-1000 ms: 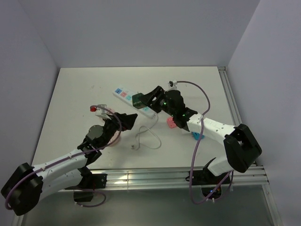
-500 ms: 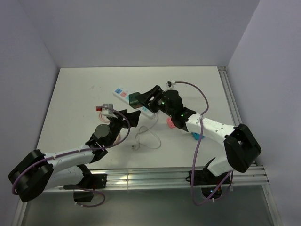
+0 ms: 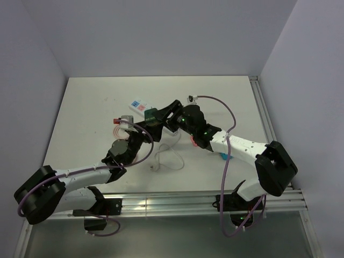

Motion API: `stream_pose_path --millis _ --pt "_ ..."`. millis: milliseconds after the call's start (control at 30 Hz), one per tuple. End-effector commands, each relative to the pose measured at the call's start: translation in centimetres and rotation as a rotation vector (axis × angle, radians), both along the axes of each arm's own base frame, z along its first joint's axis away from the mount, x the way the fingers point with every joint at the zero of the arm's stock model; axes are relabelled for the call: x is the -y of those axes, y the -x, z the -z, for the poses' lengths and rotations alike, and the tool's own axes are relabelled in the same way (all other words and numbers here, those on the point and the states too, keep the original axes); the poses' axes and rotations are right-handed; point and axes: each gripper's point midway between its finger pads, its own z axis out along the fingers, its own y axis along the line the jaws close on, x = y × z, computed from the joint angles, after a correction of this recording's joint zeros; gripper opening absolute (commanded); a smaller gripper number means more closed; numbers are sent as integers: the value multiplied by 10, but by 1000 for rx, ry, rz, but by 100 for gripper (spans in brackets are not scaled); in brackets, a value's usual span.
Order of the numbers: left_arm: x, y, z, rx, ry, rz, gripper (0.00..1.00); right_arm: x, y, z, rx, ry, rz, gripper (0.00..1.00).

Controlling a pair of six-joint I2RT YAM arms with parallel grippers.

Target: Insert the plug

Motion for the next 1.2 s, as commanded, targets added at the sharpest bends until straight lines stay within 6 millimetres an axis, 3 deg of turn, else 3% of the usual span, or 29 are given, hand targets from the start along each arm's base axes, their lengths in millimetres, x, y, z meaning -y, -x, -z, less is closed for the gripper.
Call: stream_pose_path --millis 0,267,700,933,1033,1167 --pt "1 -6 -31 74 36 -28 100 -2 -4 -34 57 -63 20 20" --pt "0 -12 -23 50 21 -62 100 -5 1 -38 59 -103 2 13" --pt "1 -21 -18 43 8 -99 98 -9 12 -38 42 -143 -11 14" --pt "-4 -22 -16 74 21 -121 82 -17 20 -40 31 -166 -35 14" --pt "-4 -20 -16 94 11 -115 57 -18 21 -41 26 -168 -38 14" --pt "0 -19 -16 106 -15 -93 40 -17 22 -39 27 -159 -38 16"
